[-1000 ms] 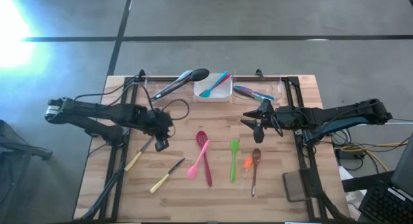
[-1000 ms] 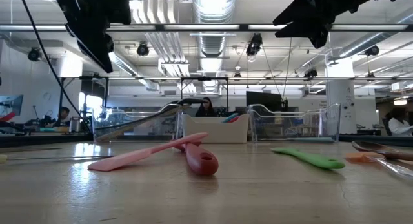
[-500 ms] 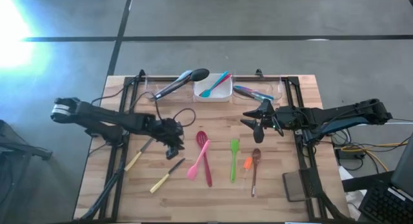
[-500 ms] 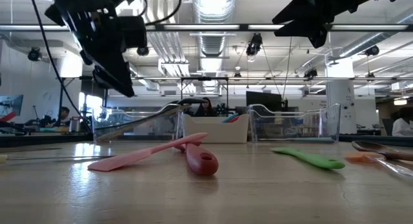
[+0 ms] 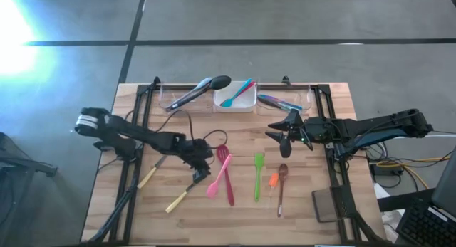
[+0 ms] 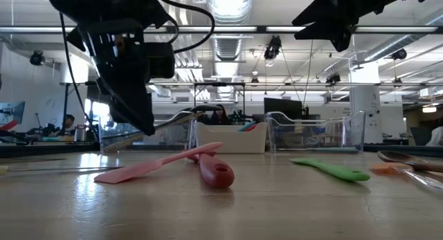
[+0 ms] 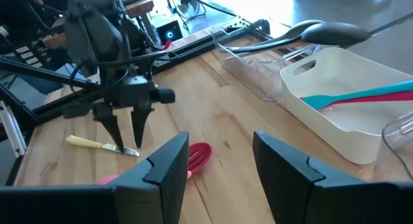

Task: Pick & Place Kitchen Items
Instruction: Put the pink spatula into the white bin

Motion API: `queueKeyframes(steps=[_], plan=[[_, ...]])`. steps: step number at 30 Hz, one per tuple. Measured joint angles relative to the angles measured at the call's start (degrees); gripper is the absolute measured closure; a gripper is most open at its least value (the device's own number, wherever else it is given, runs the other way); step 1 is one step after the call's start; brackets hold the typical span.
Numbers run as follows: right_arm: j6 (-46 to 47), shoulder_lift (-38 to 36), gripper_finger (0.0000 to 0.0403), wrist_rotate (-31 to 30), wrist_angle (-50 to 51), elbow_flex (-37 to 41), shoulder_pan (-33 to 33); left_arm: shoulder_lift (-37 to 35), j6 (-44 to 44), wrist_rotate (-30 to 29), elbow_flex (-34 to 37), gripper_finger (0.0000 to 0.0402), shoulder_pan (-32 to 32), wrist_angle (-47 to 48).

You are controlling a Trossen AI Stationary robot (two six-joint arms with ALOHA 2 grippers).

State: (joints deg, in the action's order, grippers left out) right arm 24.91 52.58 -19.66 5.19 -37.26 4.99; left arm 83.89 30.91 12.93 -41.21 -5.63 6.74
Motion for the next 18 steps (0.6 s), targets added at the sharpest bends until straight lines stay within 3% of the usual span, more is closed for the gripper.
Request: queueKeyframes(steps=[11, 18], plan=[[-0.02, 0.00, 0.0236, 0.00, 0.02, 0.22, 0.00, 5.13, 2.88, -0.11, -0.02, 0.0261, -0.11, -9.73], [-0.02, 0.00, 0.0236, 0.00, 0.00, 0.33, 0.00, 5.61, 3.79, -1.33, -0.02, 0.0204, -0.11, -9.92]])
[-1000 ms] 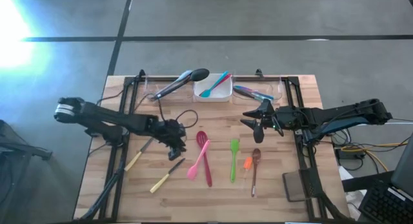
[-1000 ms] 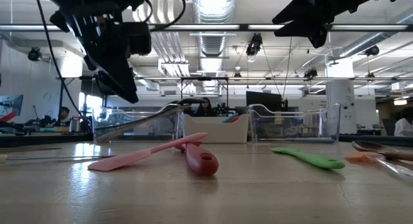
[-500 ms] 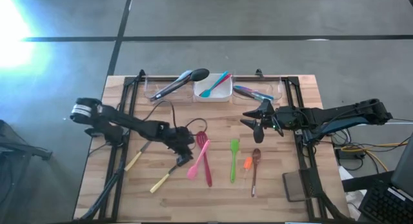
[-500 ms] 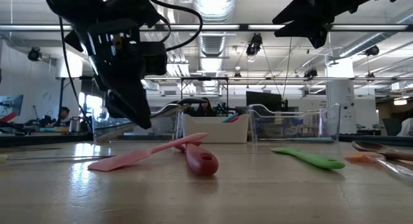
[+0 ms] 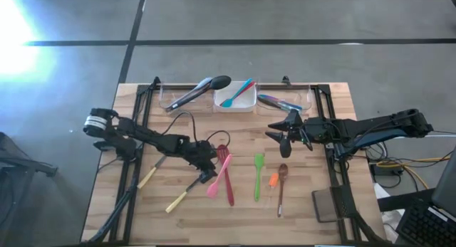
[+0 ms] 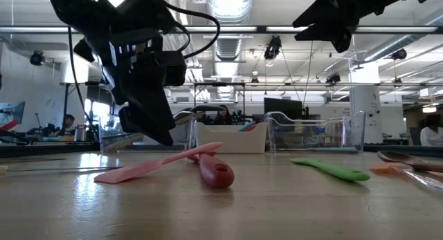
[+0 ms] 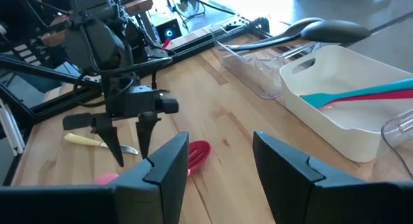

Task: Pick & Place Kitchen Items
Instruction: Put the pink spatula into the white bin

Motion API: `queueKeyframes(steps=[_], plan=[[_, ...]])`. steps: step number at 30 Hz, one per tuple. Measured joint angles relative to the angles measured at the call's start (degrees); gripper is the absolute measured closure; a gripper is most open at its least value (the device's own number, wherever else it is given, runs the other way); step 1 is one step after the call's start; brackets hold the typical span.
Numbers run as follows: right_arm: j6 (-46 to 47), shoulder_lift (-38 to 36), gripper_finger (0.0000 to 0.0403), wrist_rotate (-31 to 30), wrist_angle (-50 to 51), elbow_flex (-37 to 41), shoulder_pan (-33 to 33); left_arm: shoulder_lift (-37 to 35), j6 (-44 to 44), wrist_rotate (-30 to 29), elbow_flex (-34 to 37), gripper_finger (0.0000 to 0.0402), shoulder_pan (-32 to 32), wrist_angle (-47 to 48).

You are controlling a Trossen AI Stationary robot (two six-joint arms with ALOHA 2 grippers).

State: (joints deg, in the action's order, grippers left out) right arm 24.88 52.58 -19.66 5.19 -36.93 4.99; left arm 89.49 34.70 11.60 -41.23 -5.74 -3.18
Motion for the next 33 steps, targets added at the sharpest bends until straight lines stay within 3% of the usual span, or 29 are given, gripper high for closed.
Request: queueKeyframes(steps=[7, 33], plan=[[0.00, 0.00, 0.0236, -0.24, 0.00, 0.00, 0.00, 1.54, 0.28, -1.01, 0.00, 0.0166, 0.00, -1.11], [-0.02, 0.00, 0.0236, -1.51, 0.02, 0.24, -0.01, 9.75, 0.34, -0.70, -0.11, 0.0168, -0.34, -11.70]])
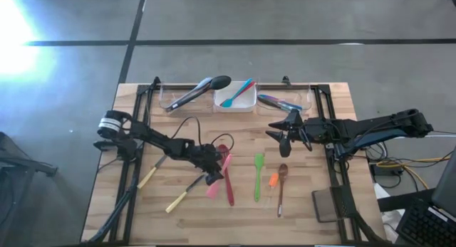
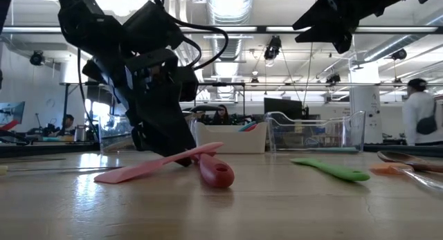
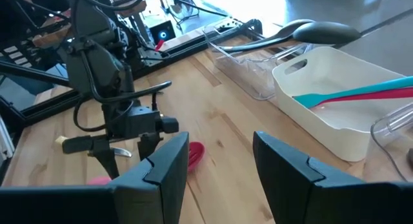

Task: Pick & Place Kitchen Items
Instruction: Put the pink spatula into the white bin

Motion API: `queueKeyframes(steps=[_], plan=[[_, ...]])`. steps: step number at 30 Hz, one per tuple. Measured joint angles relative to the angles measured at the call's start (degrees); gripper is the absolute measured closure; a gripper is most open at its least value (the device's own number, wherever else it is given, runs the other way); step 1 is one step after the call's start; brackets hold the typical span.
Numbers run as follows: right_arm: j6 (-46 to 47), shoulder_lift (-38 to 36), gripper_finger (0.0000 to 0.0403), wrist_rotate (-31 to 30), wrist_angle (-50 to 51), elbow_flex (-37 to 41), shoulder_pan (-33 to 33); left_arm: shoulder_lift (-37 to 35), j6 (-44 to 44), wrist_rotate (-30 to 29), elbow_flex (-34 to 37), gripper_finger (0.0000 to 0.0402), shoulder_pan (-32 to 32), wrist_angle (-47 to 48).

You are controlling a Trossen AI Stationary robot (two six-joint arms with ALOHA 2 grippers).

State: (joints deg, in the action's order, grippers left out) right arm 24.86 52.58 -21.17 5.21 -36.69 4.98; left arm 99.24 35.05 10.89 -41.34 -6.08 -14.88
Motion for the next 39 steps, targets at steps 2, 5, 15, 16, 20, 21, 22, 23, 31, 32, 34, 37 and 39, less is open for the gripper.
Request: queueKeyframes(steps=[2, 5, 15, 16, 20, 21, 22, 23, 31, 32, 34, 37, 39], plan=[[0.00, 0.00, 0.0236, 0.00, 0.01, 0.07, -0.01, 0.48, -0.04, -0.78, -0.06, 0.0168, -0.11, -0.12], [0.00, 0.00, 0.0236, 0.00, 0.00, 0.12, -0.01, 1.55, -0.63, -2.44, -0.11, 0.0168, -0.56, -0.15], [0.02, 0.00, 0.0236, 0.02, 0.02, 0.20, 0.00, 5.23, -0.92, -4.89, 0.00, 0.0178, -1.56, 0.40], [0.00, 0.00, 0.0236, 0.00, 0.02, 0.20, 0.01, 5.48, -0.91, -5.09, -0.02, 0.0185, -1.60, 0.44], [0.00, 0.00, 0.0236, 0.00, 0.02, 0.22, -0.01, 5.87, -0.91, -5.99, -0.09, 0.0231, -1.61, 0.70], [0.01, 0.00, 0.0236, 0.01, 0.02, 0.22, -0.01, 5.88, -0.90, -6.25, -0.07, 0.0247, -1.58, 0.68], [0.00, 0.00, 0.0236, 0.02, 0.02, 0.22, -0.01, 5.84, -0.89, -6.50, -0.07, 0.0263, -1.58, 0.69], [0.00, 0.00, 0.0236, 0.02, 0.02, 0.22, -0.01, 5.72, -0.78, -6.58, -0.07, 0.0280, -1.58, 0.63], [0.01, 0.00, 0.0236, 0.02, 0.04, 0.28, 0.00, 5.70, 1.42, -5.07, -0.15, 0.0361, -1.58, -2.71], [0.01, 0.00, 0.0236, 0.02, 0.03, 0.28, -0.01, 5.70, 1.63, -4.68, -0.12, 0.0366, -1.57, -3.01], [0.00, 0.00, 0.0236, 0.02, 0.02, 0.28, -0.01, 5.61, 1.73, -3.26, -0.11, 0.0370, -1.54, -4.13], [0.00, 0.00, 0.0236, 0.02, 0.04, 0.28, -0.01, 5.40, 2.35, -1.19, -0.07, 0.0374, -1.46, -5.06], [0.02, 0.00, 0.0236, 0.02, 0.03, 0.28, 0.00, 4.90, 2.56, 0.25, -0.42, 0.0375, -1.36, -5.10]])
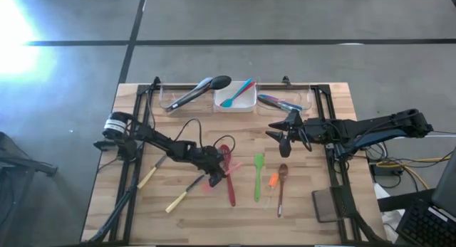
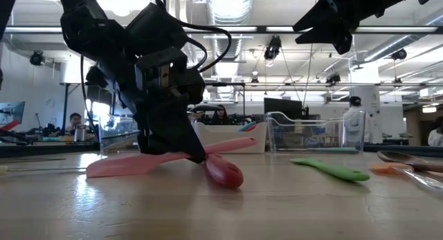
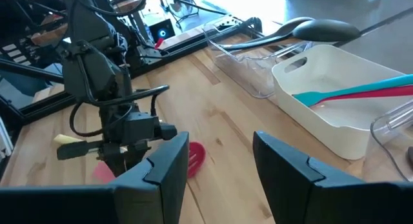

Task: Pick & Place Kitchen Items
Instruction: Put the pink spatula into the white bin

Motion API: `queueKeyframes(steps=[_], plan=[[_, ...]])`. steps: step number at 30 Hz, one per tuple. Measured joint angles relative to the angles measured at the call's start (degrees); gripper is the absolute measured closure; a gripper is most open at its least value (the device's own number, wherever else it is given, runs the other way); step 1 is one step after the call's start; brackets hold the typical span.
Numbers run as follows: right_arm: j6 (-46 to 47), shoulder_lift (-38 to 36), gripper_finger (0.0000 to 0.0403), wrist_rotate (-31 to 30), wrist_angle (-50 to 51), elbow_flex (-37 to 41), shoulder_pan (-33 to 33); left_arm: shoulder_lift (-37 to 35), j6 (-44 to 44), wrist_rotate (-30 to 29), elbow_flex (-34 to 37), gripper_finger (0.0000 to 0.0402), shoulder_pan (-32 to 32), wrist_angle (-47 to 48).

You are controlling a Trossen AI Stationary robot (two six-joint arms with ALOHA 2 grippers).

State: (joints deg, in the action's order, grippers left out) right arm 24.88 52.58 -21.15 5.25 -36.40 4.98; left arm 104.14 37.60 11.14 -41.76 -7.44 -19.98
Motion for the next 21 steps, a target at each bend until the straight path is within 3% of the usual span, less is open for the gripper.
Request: queueKeyframes(steps=[4, 13, 18, 21], plan=[[0.00, 0.00, 0.0236, 0.01, 0.01, 0.04, -0.01, -1.99, -0.46, 2.45, -0.84, 0.0376, 0.36, 1.31], [0.00, 0.00, 0.0236, 0.02, 0.01, 0.11, -0.01, -12.78, -7.70, 3.73, -4.95, 0.0379, 3.03, 16.74], [0.00, 0.00, 0.0236, 0.02, 0.01, 0.11, -0.01, -17.69, -14.10, 1.65, -8.43, 0.0379, 6.16, 22.60], [0.10, 0.00, 0.0236, 0.02, -0.02, 0.11, -0.01, -20.09, -19.03, -3.05, -10.76, 0.0379, 8.75, 27.13]])
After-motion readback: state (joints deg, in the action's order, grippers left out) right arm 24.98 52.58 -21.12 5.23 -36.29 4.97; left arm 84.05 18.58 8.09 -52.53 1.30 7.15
